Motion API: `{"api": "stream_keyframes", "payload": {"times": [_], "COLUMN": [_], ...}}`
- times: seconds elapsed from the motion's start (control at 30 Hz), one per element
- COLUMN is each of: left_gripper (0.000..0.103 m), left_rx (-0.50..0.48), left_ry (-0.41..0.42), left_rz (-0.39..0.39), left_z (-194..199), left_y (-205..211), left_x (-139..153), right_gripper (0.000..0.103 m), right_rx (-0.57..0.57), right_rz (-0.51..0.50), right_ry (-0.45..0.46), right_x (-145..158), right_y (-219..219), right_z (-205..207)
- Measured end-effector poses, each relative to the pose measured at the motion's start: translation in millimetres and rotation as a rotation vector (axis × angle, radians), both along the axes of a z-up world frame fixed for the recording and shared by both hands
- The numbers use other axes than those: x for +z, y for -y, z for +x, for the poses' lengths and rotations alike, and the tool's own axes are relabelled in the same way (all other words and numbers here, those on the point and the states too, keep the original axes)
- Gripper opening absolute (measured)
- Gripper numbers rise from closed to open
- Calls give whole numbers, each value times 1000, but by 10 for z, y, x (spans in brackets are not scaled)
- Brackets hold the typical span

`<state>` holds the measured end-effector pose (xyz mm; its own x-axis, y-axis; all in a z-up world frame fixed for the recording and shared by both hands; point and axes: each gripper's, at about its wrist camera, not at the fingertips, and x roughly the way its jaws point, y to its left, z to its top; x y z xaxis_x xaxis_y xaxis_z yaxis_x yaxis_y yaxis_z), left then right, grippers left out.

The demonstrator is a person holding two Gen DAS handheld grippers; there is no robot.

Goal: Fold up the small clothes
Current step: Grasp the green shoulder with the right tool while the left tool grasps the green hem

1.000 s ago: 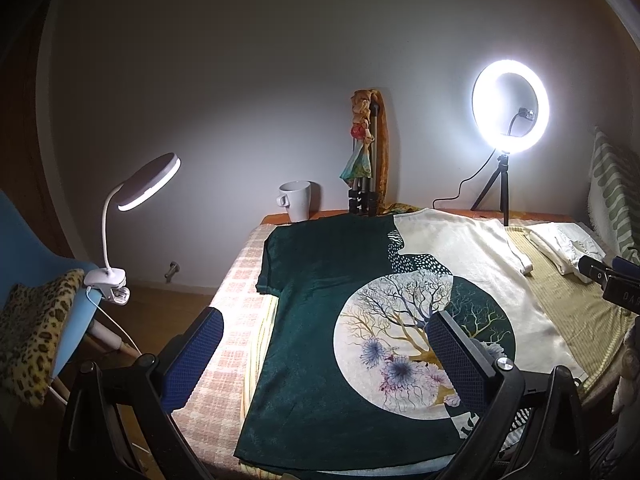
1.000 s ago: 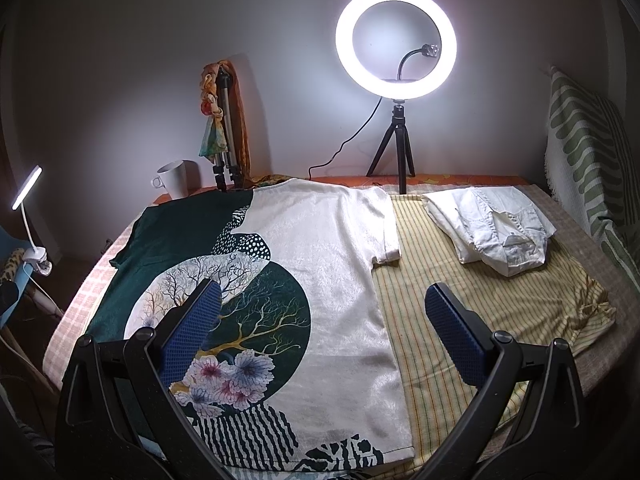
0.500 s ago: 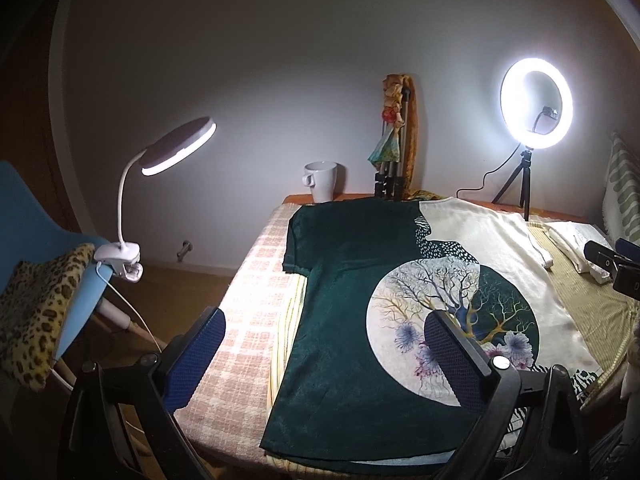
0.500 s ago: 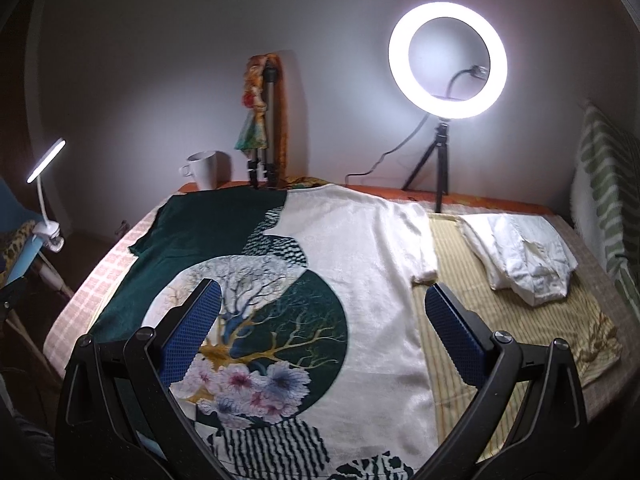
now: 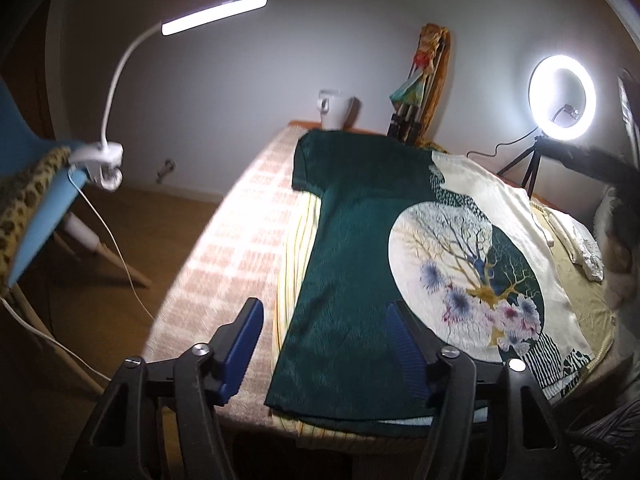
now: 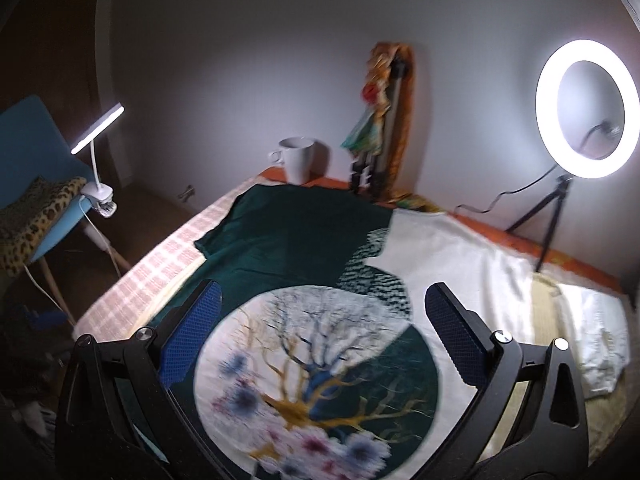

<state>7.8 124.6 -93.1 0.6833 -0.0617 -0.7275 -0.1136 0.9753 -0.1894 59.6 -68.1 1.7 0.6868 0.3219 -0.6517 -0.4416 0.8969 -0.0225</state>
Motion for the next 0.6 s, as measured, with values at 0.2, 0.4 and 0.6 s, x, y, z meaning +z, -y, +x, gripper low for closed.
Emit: {"api": "stream_keyframes", "payload": {"times": [0.2, 0.4, 0.6], "left_gripper": [56, 52, 44], "left_rx": [-21, 1, -12], "left_ry": [-74, -159, -224], "left_rz": [-41, -71, -83], "left_z": [107, 201, 264], "left_y": [-62, -184, -170], "left_x": [-253, -513, -705], "right_gripper": [103, 95, 88], "right_rx": [55, 81, 73], "right_rz": [69, 111, 146], "right_ry": [-123, -230, -328], "right_x": [-238, -496, -776], "right_y": [-457, -917, -1327], "right_z": [643, 1179, 1651]}}
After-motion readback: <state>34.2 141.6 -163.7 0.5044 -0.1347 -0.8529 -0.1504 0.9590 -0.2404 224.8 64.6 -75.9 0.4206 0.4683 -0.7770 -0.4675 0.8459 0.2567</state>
